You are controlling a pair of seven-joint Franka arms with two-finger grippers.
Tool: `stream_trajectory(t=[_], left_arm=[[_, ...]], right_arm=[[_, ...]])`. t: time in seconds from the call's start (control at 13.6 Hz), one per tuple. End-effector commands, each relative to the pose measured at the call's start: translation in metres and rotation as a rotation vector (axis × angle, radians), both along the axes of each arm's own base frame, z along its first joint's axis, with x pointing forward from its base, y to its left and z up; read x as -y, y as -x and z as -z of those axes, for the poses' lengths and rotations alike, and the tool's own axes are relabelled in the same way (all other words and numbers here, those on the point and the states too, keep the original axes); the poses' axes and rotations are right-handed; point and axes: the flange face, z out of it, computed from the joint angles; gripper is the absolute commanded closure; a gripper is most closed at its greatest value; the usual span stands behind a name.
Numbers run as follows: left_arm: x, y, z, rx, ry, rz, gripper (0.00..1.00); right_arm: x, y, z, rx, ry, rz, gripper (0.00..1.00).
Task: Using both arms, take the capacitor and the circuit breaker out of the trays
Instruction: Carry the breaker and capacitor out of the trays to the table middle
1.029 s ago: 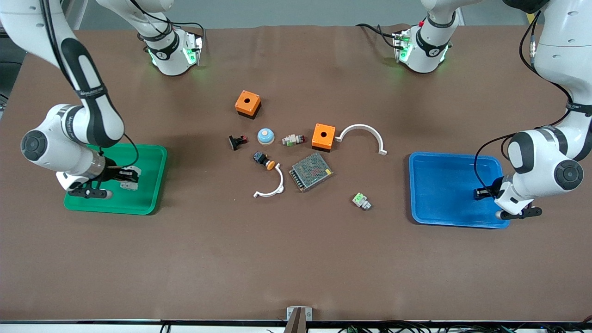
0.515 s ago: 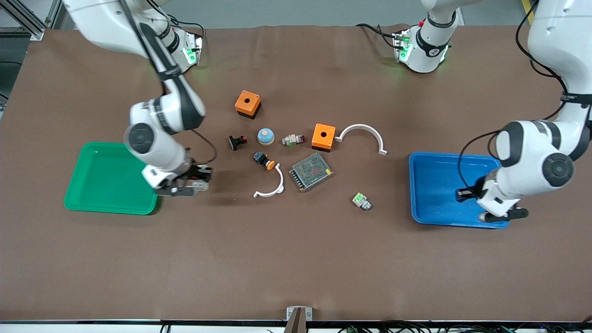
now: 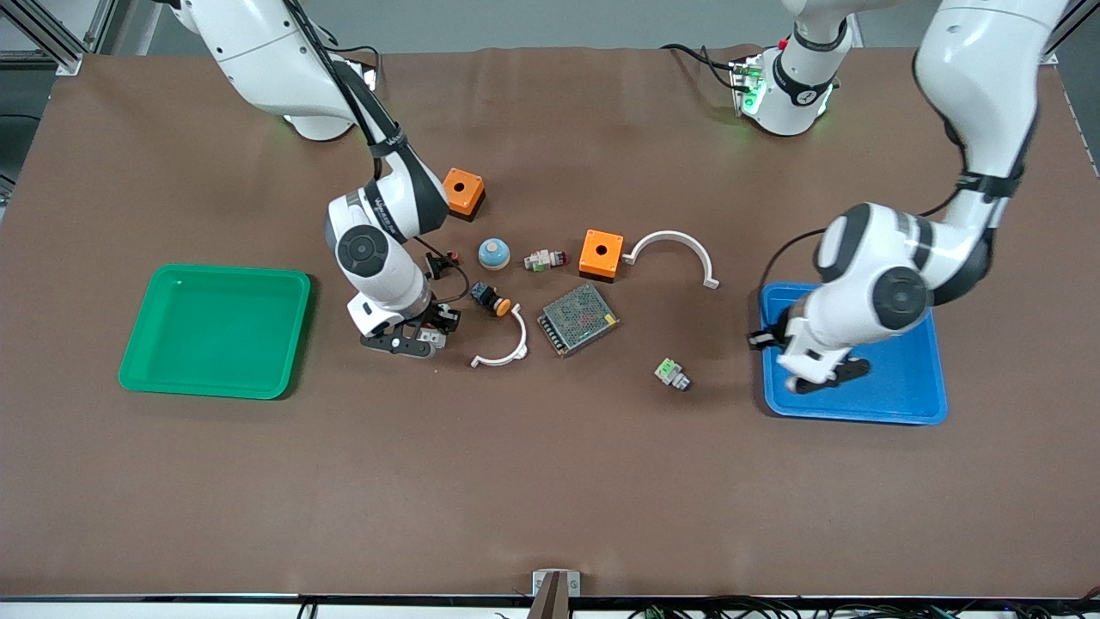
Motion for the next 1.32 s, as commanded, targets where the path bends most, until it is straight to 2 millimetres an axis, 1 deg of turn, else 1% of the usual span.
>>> stream_trajectory(t=[0.0,0.22,0.37,0.44,0.51,0.59,0.66,0.81,0.88,0.96,1.03,1.1,1.18,1.25], left_arm=[[0.050,0.014,0.017,-0.007,-0.023,-0.064,1.00],[0.096,0.027,0.033,0.001,-0.016,-0.120,1.00],[0.116,0.024,0.041,-0.002,-0.004,-0.166,1.00],[0.132,0.026,0.046,-0.008,-0.005,-0.182,1.00],[0.145,0.029,0.053,-0.018,-0.008,-0.202,1.00],[0.154,0.030,0.058,-0.025,-0.008,-0.212,1.00],[0.162,0.029,0.064,-0.030,-0.004,-0.225,1.00],[0.173,0.029,0.070,-0.036,-0.001,-0.231,0.99],[0.174,0.030,0.073,-0.037,-0.007,-0.232,0.99],[0.173,0.030,0.076,-0.036,-0.015,-0.233,0.96],[0.173,0.031,0.081,-0.040,-0.023,-0.231,0.91],[0.174,0.032,0.085,-0.041,-0.029,-0.229,0.79],[0.173,0.031,0.086,-0.038,-0.036,-0.228,0.63],[0.174,0.032,0.088,-0.036,-0.045,-0.228,0.35]], right_arm=[[-0.011,-0.003,0.004,0.006,0.006,0.016,1.00],[-0.020,-0.005,0.011,0.010,0.006,0.033,1.00],[-0.025,-0.007,0.015,0.012,0.007,0.031,1.00],[-0.024,-0.008,0.015,0.014,0.006,0.031,0.97],[-0.023,-0.014,0.010,0.013,0.005,0.031,0.66],[-0.020,-0.018,0.008,0.015,0.003,0.042,0.01],[-0.019,-0.021,0.005,0.015,0.003,0.044,0.00],[-0.018,-0.038,-0.019,-0.016,0.012,0.053,0.00],[-0.019,-0.048,-0.035,-0.037,0.018,0.051,0.00],[-0.016,-0.061,-0.054,-0.055,0.022,0.055,0.00],[-0.006,-0.074,-0.073,-0.069,0.025,0.050,0.00],[0.007,-0.085,-0.092,-0.082,0.026,0.003,0.00],[0.032,-0.096,-0.108,-0.103,0.026,-0.038,0.00],[0.058,-0.103,-0.131,-0.108,0.020,-0.070,0.00]])
